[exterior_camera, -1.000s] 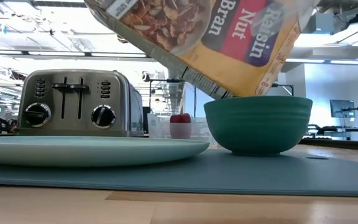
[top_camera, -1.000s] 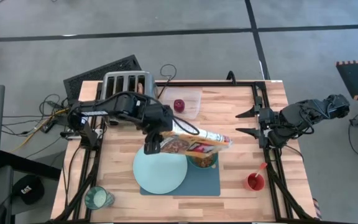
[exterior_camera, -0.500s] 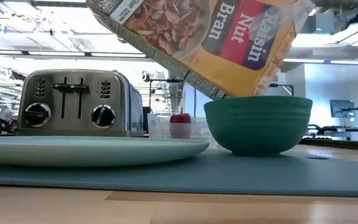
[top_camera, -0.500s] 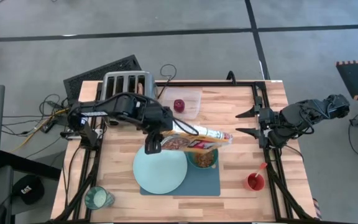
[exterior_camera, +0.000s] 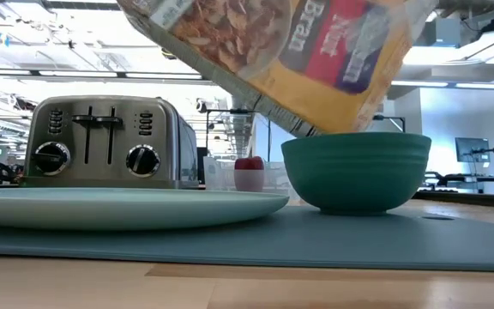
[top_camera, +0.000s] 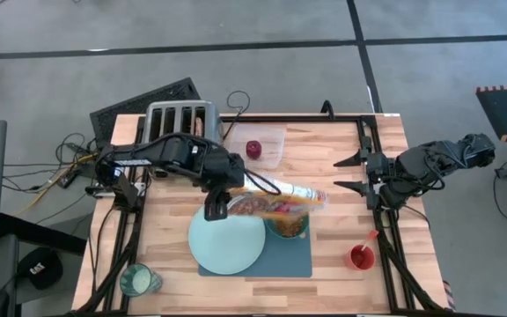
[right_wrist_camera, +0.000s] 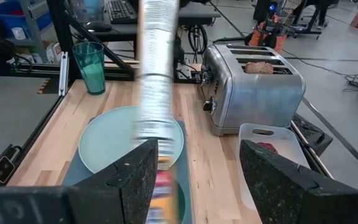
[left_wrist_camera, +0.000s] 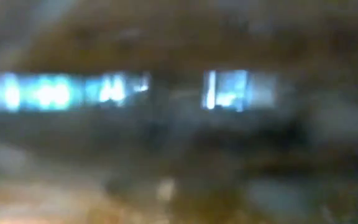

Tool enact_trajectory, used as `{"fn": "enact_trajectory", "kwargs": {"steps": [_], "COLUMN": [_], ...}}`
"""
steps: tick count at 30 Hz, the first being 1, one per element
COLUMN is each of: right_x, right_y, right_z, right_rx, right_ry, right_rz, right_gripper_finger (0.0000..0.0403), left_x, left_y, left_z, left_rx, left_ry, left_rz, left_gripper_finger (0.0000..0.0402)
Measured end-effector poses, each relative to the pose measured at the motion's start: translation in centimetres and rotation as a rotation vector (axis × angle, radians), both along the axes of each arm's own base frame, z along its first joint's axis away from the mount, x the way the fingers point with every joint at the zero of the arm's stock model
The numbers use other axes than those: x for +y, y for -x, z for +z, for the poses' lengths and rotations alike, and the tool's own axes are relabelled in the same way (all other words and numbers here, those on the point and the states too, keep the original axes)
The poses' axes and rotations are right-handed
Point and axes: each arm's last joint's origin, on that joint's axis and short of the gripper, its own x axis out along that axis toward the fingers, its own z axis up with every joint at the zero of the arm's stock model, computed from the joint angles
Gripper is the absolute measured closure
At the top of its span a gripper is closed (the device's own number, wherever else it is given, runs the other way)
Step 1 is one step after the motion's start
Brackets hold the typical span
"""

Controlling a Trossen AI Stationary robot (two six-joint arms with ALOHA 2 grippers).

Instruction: Arrange a breakfast setting

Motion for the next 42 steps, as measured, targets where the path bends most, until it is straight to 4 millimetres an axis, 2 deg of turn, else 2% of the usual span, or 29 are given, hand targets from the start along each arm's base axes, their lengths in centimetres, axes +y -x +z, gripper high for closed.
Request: {"fn": "enact_trajectory", "kwargs": {"steps": [3, 6, 9, 13, 17, 21, 25, 28, 31, 37, 42], "right_x": [0.0, 0.0, 0.0, 0.0, 0.0, 0.0, 0.0, 0.0, 0.0, 0.0, 0.0], "right_y": [0.0, 0.0, 0.0, 0.0, 0.0, 0.0, 0.0, 0.0, 0.0, 0.0, 0.0], "right_z": [0.0, 0.0, 0.0, 0.0, 0.0, 0.0, 0.0, 0.0, 0.0, 0.0, 0.0], "right_rx": [0.000, 0.000, 0.000, 0.001, 0.000, 0.000, 0.001, 0.001, 0.001, 0.000, 0.000], "right_ry": [0.000, -0.001, -0.001, 0.000, -0.001, -0.001, -0.001, -0.001, -0.001, -0.001, -0.001], "right_rz": [0.000, 0.000, 0.001, 0.002, 0.002, 0.002, 0.002, 0.003, 0.002, 0.003, 0.003], "right_gripper_finger": [0.0148, 0.0148, 0.0148, 0.0148, 0.0148, 0.0148, 0.0148, 0.0148, 0.0148, 0.0148, 0.0148], "left_x": [0.3, -0.2, -0.2, 0.2, 0.5, 0.3, 0.4, 0.5, 0.8, 0.8, 0.5], "left_y": [0.0, 0.0, 0.0, 0.0, 0.0, 0.0, 0.0, 0.0, -0.1, -0.1, 0.0], "left_z": [0.0, 0.0, 0.0, 0.0, 0.0, 0.0, 0.0, 0.0, 0.0, 0.0, 0.0], "left_rx": [0.009, 0.008, 0.010, -0.001, 0.009, 0.007, 0.011, 0.004, 0.008, 0.006, 0.008], "left_ry": [0.085, 0.054, 0.117, -0.016, 0.078, 0.060, 0.118, 0.038, 0.091, 0.067, 0.093], "left_rz": [-0.050, -0.044, -0.074, 0.004, -0.041, -0.050, -0.079, -0.022, -0.038, 0.013, -0.060], "left_gripper_finger": [0.0257, 0.0257, 0.0257, 0.0257, 0.0257, 0.0257, 0.0257, 0.0257, 0.0257, 0.0257, 0.0257]}}
